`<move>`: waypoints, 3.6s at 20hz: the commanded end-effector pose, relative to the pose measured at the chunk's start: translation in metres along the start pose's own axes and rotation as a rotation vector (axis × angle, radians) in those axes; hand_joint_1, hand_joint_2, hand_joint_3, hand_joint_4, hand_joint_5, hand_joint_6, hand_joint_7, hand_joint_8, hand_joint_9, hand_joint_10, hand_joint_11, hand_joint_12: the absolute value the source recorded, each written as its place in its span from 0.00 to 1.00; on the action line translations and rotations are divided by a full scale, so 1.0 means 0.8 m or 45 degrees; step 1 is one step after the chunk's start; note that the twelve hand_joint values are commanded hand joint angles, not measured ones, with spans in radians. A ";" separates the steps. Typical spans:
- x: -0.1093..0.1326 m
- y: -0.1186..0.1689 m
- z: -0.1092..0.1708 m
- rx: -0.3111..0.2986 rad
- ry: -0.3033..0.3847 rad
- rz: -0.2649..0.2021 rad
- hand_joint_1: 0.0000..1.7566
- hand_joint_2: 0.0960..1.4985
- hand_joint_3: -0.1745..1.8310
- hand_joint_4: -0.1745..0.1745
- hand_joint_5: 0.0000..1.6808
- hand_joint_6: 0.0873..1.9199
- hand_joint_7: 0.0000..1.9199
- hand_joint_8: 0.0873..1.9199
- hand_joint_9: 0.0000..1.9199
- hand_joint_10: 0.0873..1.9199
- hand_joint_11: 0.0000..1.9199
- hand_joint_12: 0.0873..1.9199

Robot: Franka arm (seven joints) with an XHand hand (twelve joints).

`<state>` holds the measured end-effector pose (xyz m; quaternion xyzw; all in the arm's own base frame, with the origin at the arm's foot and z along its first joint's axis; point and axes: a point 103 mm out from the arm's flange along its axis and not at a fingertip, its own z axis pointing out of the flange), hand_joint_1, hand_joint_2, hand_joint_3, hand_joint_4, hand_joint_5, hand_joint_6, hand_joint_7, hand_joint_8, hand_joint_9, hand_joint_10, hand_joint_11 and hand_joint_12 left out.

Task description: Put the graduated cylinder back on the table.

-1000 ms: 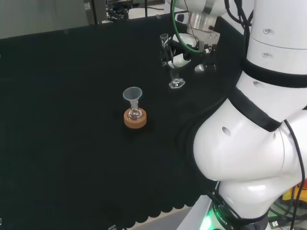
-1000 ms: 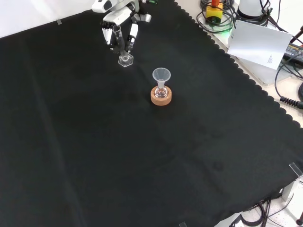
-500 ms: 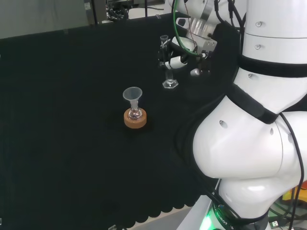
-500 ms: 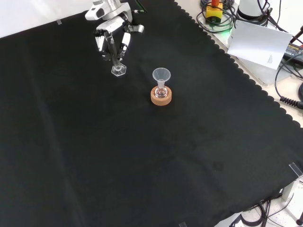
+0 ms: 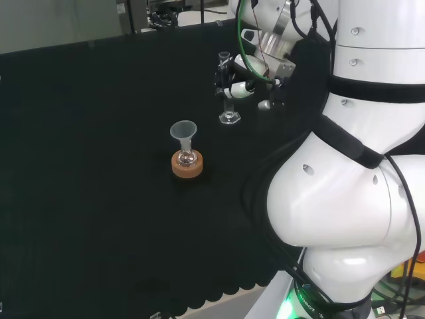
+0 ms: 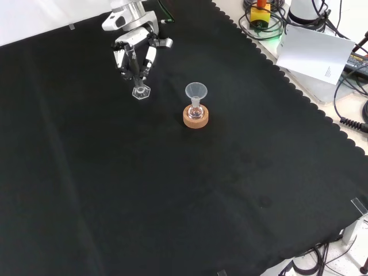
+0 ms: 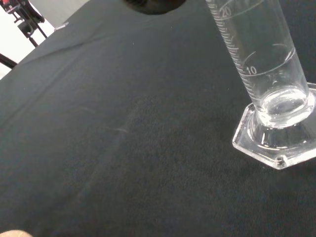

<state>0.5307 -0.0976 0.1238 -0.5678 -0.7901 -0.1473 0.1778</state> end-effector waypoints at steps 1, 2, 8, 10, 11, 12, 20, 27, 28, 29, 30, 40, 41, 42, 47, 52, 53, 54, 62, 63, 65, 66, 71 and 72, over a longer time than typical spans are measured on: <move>-0.004 0.000 0.014 -0.038 0.016 -0.004 0.71 0.74 0.09 0.00 0.55 0.53 0.50 0.53 0.76 0.00 0.69 0.36; -0.004 0.001 0.016 -0.036 0.020 -0.002 0.71 0.74 0.09 0.00 0.55 0.53 0.50 0.53 0.76 0.00 0.68 0.36; -0.012 0.003 0.026 -0.042 0.041 0.013 0.71 0.74 0.09 0.00 0.55 0.53 0.50 0.53 0.76 0.00 0.68 0.36; -0.014 0.004 0.029 -0.039 0.054 0.016 0.71 0.74 0.09 0.00 0.55 0.53 0.50 0.53 0.76 0.00 0.68 0.36; -0.015 0.004 0.031 -0.045 0.061 0.018 0.71 0.74 0.09 0.00 0.55 0.53 0.50 0.53 0.76 0.00 0.68 0.36; -0.016 0.005 0.032 -0.045 0.069 0.020 0.71 0.74 0.09 0.00 0.55 0.53 0.50 0.53 0.76 0.00 0.68 0.36; -0.019 0.009 0.035 -0.004 0.122 0.000 0.64 0.76 0.09 0.15 0.53 0.57 0.56 0.28 0.74 0.00 0.67 0.37; -0.020 0.009 0.036 0.068 0.120 -0.005 0.60 0.71 0.06 0.44 0.51 0.36 0.46 0.24 0.66 0.00 0.50 0.50; -0.020 0.009 0.035 0.076 0.120 -0.005 0.59 0.71 0.05 0.45 0.50 0.33 0.44 0.24 0.64 0.00 0.47 0.51; -0.020 0.009 0.034 0.079 0.119 -0.004 0.59 0.72 0.03 0.45 0.50 0.31 0.43 0.25 0.63 0.00 0.45 0.53; -0.020 0.009 0.032 0.084 0.115 0.001 0.58 0.72 0.02 0.45 0.49 0.30 0.41 0.25 0.62 0.00 0.42 0.55; -0.019 0.012 0.014 0.097 0.105 0.036 0.50 0.64 0.00 0.39 0.29 0.23 0.28 0.27 0.50 0.00 0.28 0.64; -0.018 0.012 0.012 0.094 0.105 0.035 0.49 0.64 0.00 0.38 0.27 0.22 0.26 0.27 0.49 0.00 0.27 0.64; -0.017 0.012 0.009 0.091 0.104 0.035 0.49 0.63 0.00 0.37 0.26 0.21 0.24 0.28 0.48 0.00 0.27 0.64; -0.014 0.008 -0.014 0.079 0.079 0.051 0.45 0.60 0.00 0.36 0.20 0.09 0.11 0.29 0.37 0.00 0.18 0.68; -0.011 -0.007 -0.048 0.051 0.035 0.084 0.42 0.59 0.00 0.36 0.18 0.01 0.03 0.29 0.31 0.00 0.11 0.71; -0.010 -0.011 -0.056 0.057 0.016 0.094 0.42 0.59 0.00 0.36 0.18 0.00 0.03 0.29 0.30 0.00 0.11 0.71; -0.009 -0.018 -0.064 0.049 -0.005 0.106 0.42 0.59 0.00 0.36 0.17 0.00 0.02 0.29 0.29 0.00 0.10 0.71; 0.015 -0.083 -0.124 -0.037 -0.108 0.201 0.41 0.58 0.00 0.36 0.15 0.00 0.01 0.29 0.28 0.00 0.08 0.72; 0.021 -0.091 -0.130 -0.044 -0.118 0.209 0.41 0.58 0.00 0.36 0.15 0.00 0.01 0.29 0.28 0.00 0.08 0.72; 0.032 -0.108 -0.142 -0.056 -0.144 0.223 0.41 0.58 0.00 0.36 0.15 0.00 0.00 0.29 0.28 0.00 0.08 0.72; 0.038 -0.116 -0.147 -0.064 -0.149 0.231 0.41 0.58 0.00 0.36 0.15 0.00 0.00 0.29 0.28 0.00 0.08 0.72; 0.071 -0.152 -0.169 -0.137 -0.190 0.234 0.41 0.58 0.00 0.35 0.15 0.00 0.01 0.30 0.28 0.00 0.08 0.72; 0.077 -0.158 -0.172 -0.141 -0.198 0.237 0.41 0.58 0.00 0.35 0.16 0.00 0.01 0.30 0.28 0.00 0.08 0.72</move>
